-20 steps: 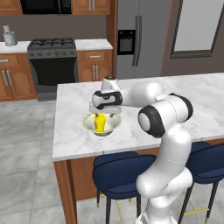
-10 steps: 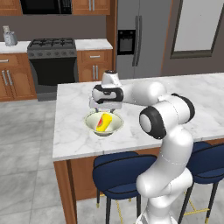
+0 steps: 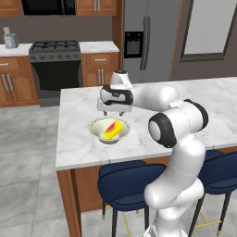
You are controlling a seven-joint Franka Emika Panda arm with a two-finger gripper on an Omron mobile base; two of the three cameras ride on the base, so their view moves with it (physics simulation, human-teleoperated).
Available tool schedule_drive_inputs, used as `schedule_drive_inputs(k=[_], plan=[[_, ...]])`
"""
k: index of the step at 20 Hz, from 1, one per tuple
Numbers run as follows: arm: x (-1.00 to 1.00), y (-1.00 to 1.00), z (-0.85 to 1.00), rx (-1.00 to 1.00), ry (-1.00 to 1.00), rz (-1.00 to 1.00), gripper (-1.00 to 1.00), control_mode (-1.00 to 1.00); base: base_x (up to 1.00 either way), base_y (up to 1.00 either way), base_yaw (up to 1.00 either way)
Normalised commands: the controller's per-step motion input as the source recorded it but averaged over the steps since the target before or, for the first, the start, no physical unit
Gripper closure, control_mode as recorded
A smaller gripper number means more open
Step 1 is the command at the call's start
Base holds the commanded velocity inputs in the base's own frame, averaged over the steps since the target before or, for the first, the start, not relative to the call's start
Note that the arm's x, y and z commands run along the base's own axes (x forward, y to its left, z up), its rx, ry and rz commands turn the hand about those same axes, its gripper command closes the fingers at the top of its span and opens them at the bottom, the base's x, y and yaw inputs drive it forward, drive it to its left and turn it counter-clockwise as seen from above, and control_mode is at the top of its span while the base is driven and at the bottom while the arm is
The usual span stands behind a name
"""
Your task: Place the cup inside the bowl on the dining table and move the bowl to any counter.
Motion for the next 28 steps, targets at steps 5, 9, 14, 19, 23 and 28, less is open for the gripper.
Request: schedule_drive_inputs(k=[5,9,14,19,23,28], plan=[[0.00,-0.16,0.04,0.00,0.00,0.00,-1.00,-1.00,0.00,0.00,0.00],[0.00,-0.22,0.00,0.00,0.00,0.00,-1.00,-1.00,0.00,0.00,0.00],[0.00,-0.35,0.00,0.00,0.00,0.00,-1.00,-1.00,0.00,0.00,0.00],[-0.01,-0.40,0.00,0.00,0.00,0.00,-1.00,-1.00,0.00,0.00,0.00],[-0.04,-0.34,0.00,0.00,0.00,0.00,-1.00,-1.00,0.00,0.00,0.00],[-0.02,-0.08,0.00,0.03,0.00,0.03,-1.00,-1.00,0.00,0.00,0.00]])
